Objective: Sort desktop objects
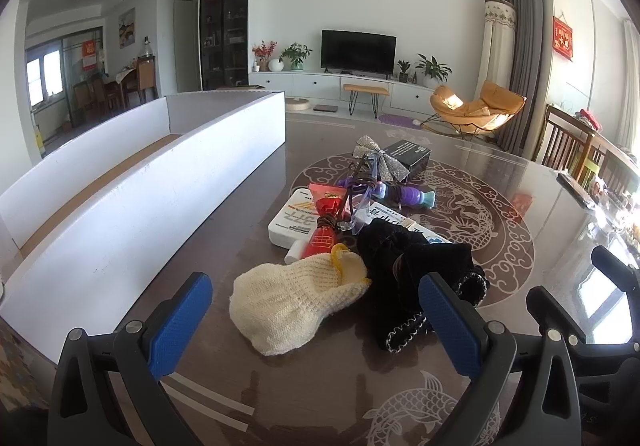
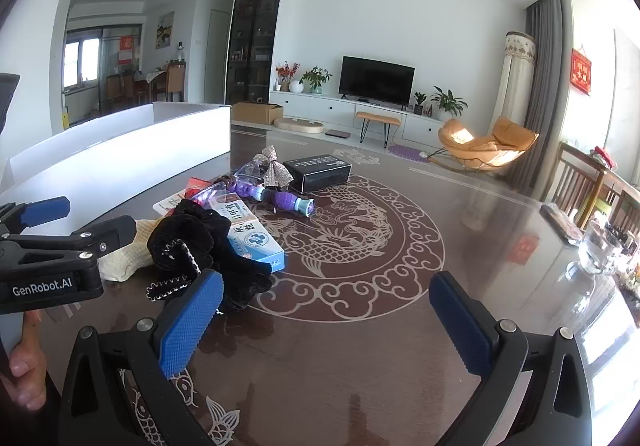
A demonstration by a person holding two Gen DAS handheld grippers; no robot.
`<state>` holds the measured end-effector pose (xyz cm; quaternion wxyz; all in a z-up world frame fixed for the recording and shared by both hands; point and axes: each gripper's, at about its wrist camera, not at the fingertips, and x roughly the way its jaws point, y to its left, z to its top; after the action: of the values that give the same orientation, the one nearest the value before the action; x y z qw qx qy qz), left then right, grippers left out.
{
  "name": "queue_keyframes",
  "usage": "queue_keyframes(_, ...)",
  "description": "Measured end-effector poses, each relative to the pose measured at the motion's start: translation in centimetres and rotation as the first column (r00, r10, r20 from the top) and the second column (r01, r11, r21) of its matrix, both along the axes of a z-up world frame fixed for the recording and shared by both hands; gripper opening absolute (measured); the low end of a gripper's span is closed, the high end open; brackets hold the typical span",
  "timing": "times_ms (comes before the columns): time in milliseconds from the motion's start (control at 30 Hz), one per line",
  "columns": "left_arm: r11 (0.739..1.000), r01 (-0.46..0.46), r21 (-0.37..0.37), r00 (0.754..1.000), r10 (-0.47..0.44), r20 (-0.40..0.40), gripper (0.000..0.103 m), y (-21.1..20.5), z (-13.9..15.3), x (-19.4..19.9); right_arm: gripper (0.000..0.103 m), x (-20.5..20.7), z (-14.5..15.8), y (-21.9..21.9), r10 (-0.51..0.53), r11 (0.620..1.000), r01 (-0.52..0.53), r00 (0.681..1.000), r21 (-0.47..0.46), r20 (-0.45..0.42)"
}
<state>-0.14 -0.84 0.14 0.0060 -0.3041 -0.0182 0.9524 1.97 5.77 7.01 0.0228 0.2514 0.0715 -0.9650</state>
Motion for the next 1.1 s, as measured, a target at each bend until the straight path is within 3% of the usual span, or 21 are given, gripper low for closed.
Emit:
queue_keyframes(433, 1.0, 0.006, -0.029, 1.0, -0.006, 0.012, 0.103, 0.7, -0.3, -0.1, 0.103, -1.4, -1.8, 0.5, -0.017, 0.999, 0.02, 0.996, -0.029, 0.085)
queue_keyframes(733, 0.999, 0.011, -0.03, 1.0, -0.01, 0.011, 0.103, 0.8, -0.3, -0.1, 0.103, -0.2, -1.4, -0.7, -0.061, 0.996, 0.061, 0.998, 0.058, 0.009)
queue_keyframes(1100, 1.0, 0.019, -0.018, 1.0, -0.019, 0.008, 0.103, 0.8, -0.2, -0.1, 0.103, -0.8, -1.8, -0.8, -0.052, 0.996, 0.05, 0.998, 0.073, 0.035)
